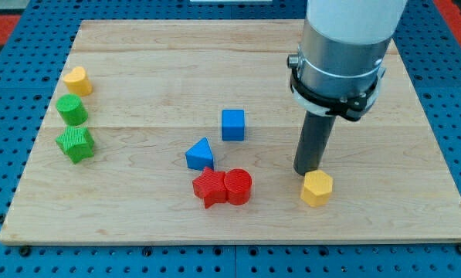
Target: Place the heart parallel to the hexagon
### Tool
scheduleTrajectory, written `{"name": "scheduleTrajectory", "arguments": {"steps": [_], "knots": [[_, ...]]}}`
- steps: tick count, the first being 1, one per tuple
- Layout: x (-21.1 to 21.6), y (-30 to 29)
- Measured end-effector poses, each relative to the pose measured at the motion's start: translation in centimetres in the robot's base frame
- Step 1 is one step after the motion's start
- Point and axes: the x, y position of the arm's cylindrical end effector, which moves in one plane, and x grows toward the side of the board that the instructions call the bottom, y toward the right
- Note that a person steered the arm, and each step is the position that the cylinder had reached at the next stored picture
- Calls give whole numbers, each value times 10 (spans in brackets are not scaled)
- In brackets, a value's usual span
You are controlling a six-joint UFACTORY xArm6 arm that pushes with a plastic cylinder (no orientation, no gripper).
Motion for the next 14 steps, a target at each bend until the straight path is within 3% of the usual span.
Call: {"name": "scheduleTrajectory", "arguments": {"steps": [1, 3, 4, 5, 6, 7, 8, 9, 10, 11, 12, 14], "knots": [[4, -7], [-153, -111], [-186, -182], [-190, -290], [-238, -351], [-248, -401], [-189, -394], [-164, -348], [-169, -243], [-155, -228], [-131, -258], [-151, -129]]}}
